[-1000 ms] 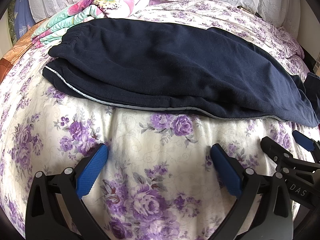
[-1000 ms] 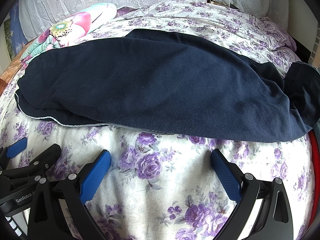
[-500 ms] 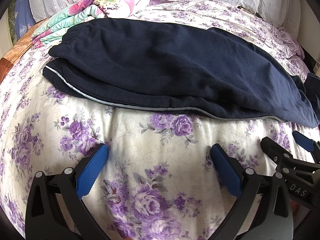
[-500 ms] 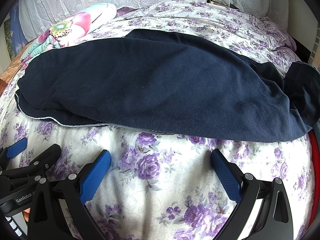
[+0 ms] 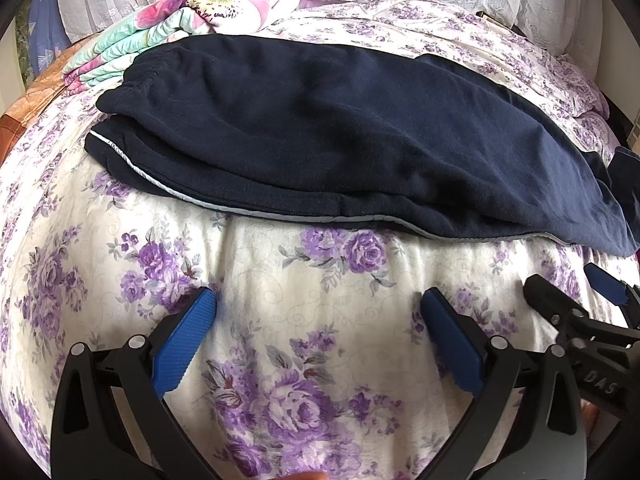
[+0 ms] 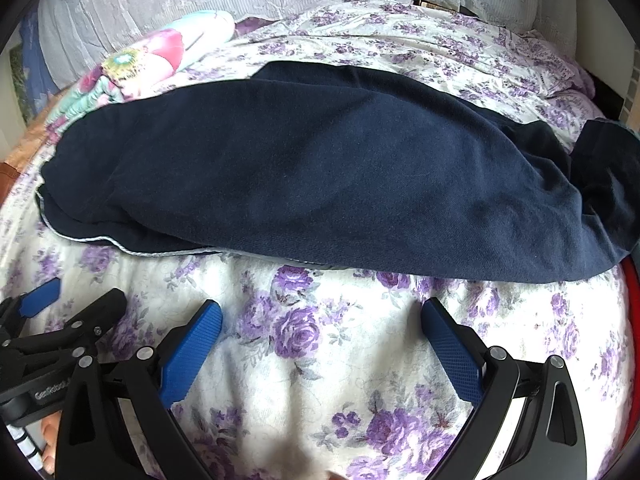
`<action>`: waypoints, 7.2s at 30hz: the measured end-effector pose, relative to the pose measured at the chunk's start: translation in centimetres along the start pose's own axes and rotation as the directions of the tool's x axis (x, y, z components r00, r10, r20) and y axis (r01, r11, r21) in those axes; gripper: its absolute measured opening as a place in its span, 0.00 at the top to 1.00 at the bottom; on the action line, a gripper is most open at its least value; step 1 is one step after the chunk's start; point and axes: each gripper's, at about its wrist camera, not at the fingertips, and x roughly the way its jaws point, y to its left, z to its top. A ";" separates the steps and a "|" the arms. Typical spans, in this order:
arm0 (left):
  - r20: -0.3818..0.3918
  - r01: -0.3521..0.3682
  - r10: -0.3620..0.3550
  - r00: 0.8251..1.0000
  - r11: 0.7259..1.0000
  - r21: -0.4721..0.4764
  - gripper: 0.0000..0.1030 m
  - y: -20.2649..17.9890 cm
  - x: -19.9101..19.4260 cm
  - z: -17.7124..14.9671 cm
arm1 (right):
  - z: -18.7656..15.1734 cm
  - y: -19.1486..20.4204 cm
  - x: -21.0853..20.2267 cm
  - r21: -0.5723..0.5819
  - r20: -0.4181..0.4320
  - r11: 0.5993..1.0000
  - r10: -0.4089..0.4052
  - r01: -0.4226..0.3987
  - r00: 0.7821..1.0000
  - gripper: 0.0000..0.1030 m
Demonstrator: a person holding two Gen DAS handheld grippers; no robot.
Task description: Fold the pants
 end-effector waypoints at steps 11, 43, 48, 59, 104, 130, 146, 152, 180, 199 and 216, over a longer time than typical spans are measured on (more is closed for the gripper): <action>-0.009 0.126 -0.126 0.992 0.992 0.001 0.04 3.4 -1.2 0.6 | -1.8 -9.4 -2.0 0.180 0.137 0.759 0.611 -0.626 0.780 0.03; 0.342 0.253 -0.092 0.935 0.849 -0.464 0.87 19.2 -9.8 -1.7 | -4.3 -17.3 -4.8 0.432 0.302 0.716 0.458 -0.548 0.836 0.10; 0.225 0.180 -0.066 0.972 0.826 -0.534 0.85 21.9 -7.3 -7.2 | -2.2 -16.7 -3.3 0.431 0.199 0.784 0.400 -0.446 0.895 0.09; 0.226 0.192 -0.074 0.971 0.803 -0.564 0.77 22.3 -6.4 -6.3 | 2.5 -17.8 0.7 0.439 0.210 0.830 0.278 -0.344 0.937 0.64; 0.249 0.336 -0.225 0.942 0.643 -0.688 0.56 26.5 -10.6 -12.5 | -10.6 -21.3 -15.0 0.323 0.183 0.820 0.436 -0.473 0.881 0.43; 0.336 0.409 -0.241 0.910 0.648 -0.643 0.94 27.2 -12.1 -12.0 | -11.1 -22.6 -15.2 0.409 0.116 0.801 0.429 -0.437 0.896 0.63; 0.368 0.444 -0.263 0.892 0.664 -0.602 0.94 26.9 -12.9 -10.5 | -9.1 -23.2 -17.2 0.383 0.285 0.748 0.463 -0.542 0.840 0.98; 0.404 0.452 -0.247 0.881 0.690 -0.565 0.93 26.7 -13.5 -5.5 | -1.4 -23.8 -18.0 0.325 0.342 0.730 0.502 -0.601 0.794 0.98; 0.127 0.185 -0.134 0.983 0.745 -0.642 0.52 32.8 -0.3 7.7 | 19.6 -22.3 9.5 0.443 0.119 0.832 0.315 -0.335 0.941 0.98; 0.294 0.201 -0.011 0.956 0.754 -0.626 0.84 33.0 0.9 11.0 | 24.6 -19.4 7.5 0.351 0.185 0.892 0.232 -0.285 0.955 0.97; 0.216 0.326 -0.244 0.945 0.717 -0.616 0.35 31.6 -5.8 0.7 | 11.2 -21.2 -9.0 0.346 0.219 0.855 0.328 -0.387 0.919 0.55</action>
